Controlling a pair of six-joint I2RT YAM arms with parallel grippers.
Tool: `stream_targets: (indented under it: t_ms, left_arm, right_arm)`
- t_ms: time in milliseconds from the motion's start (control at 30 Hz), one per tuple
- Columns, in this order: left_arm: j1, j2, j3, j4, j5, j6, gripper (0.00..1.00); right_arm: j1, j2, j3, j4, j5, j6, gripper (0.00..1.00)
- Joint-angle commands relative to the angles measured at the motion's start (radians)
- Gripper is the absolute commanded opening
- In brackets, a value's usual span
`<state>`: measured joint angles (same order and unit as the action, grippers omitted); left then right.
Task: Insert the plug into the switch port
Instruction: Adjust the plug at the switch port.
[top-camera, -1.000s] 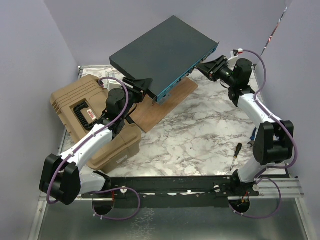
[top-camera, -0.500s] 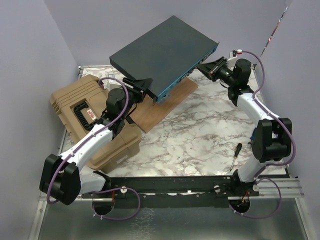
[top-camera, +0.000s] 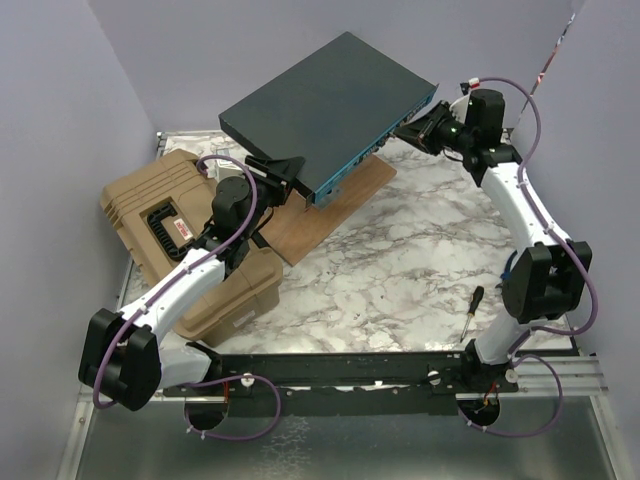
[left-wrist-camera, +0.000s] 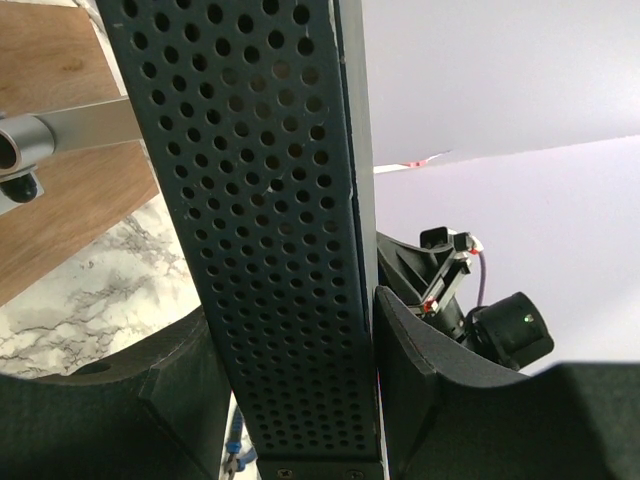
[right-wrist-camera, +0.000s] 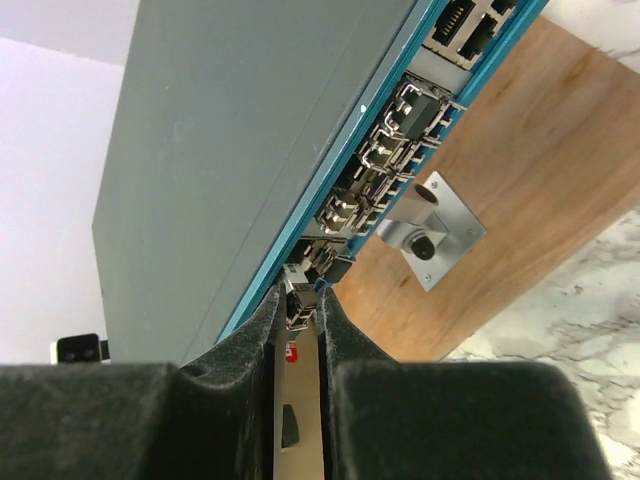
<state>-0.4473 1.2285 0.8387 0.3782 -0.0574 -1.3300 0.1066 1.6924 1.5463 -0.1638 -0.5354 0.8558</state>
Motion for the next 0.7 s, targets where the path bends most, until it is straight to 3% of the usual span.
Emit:
stream_targets:
  t_ms: [0,133,467,667]
  left_arm:
    - [-0.004,-0.073,0.005,-0.077,-0.005,0.078,0.00]
    - [-0.004,-0.074,0.005,-0.081,-0.008,0.080,0.00]
    - [-0.004,-0.070,-0.001,-0.056,0.000,0.062,0.00]
    - [-0.005,-0.067,0.000,-0.043,0.004,0.056,0.00]
  right_arm:
    - [-0.007,-0.010,0.100,-0.184,0.083,-0.121,0.16]
    - [-0.007,-0.040,0.064,-0.150,0.075,-0.115,0.21]
    - [-0.007,-0.111,-0.195,0.270,-0.023,0.087,0.44]
    - [-0.007,-0.089,-0.266,0.431,-0.078,0.201,0.46]
